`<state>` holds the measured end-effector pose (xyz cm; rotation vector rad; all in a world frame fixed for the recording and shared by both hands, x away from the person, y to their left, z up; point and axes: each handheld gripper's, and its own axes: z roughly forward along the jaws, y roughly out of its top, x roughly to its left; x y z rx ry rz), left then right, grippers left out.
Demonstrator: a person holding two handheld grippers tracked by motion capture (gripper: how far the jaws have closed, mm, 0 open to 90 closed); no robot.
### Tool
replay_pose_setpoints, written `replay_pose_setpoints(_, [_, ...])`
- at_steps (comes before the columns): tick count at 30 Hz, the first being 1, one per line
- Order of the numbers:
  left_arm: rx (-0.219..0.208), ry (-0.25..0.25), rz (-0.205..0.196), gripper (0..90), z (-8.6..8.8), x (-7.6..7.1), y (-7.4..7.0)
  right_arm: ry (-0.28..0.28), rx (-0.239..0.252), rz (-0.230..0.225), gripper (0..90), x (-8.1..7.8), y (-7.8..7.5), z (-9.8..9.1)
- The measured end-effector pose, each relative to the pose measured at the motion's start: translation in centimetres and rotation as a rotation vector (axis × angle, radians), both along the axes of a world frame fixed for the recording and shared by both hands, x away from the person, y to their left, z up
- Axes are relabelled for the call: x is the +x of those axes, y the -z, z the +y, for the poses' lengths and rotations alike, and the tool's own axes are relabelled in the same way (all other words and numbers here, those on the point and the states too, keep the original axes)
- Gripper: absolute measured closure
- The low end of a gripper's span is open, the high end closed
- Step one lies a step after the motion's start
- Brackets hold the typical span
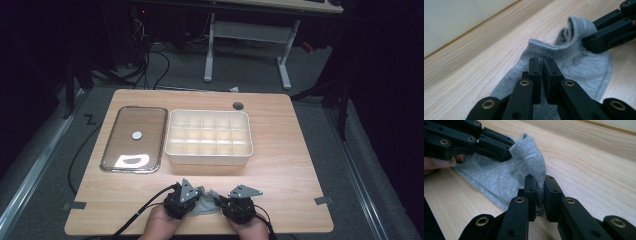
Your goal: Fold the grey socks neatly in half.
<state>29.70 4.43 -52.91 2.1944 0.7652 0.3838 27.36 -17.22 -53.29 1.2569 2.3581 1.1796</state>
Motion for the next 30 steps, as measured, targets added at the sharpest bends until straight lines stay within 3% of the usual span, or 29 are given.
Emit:
replay_pose_setpoints(8, [0.022, -0.009, -0.034, 85.1, -0.9, 0.0, 0.1, 0.018, 0.073, 0.019, 84.7, 0.1, -0.6, -0.9])
replay_pose_setpoints(12, [0.043, -0.01, -0.06, 85.1, -1.6, 0.0, 0.1, 0.017, 0.139, 0.011, 85.2, -0.1, -1.3, -1.5])
replay_pose_setpoints(14, [0.048, -0.006, -0.069, 85.1, -2.0, 0.0, 0.1, 0.02, 0.182, -0.002, 85.6, -0.2, -1.8, -1.8])
replay_pose_setpoints(19, [0.089, 0.009, -0.116, 85.1, -3.1, -0.2, 0.2, 0.018, 0.171, -0.075, 85.9, -0.7, -2.9, -1.2])
replay_pose_setpoints(25, [0.051, -0.012, -0.046, 78.4, -2.6, 0.5, -0.7, 0.043, 0.167, -0.074, 85.8, -0.5, -2.7, -1.8])
replay_pose_setpoints(28, [0.005, -0.004, -0.022, 78.1, -1.9, -0.1, -1.2, 0.052, 0.17, -0.077, 85.8, -0.5, -2.6, -2.0])
replay_pose_setpoints(30, [0.005, 0.007, -0.013, 79.0, -1.8, -0.5, -1.2, 0.051, 0.167, -0.077, 85.8, -0.5, -2.6, -2.0])
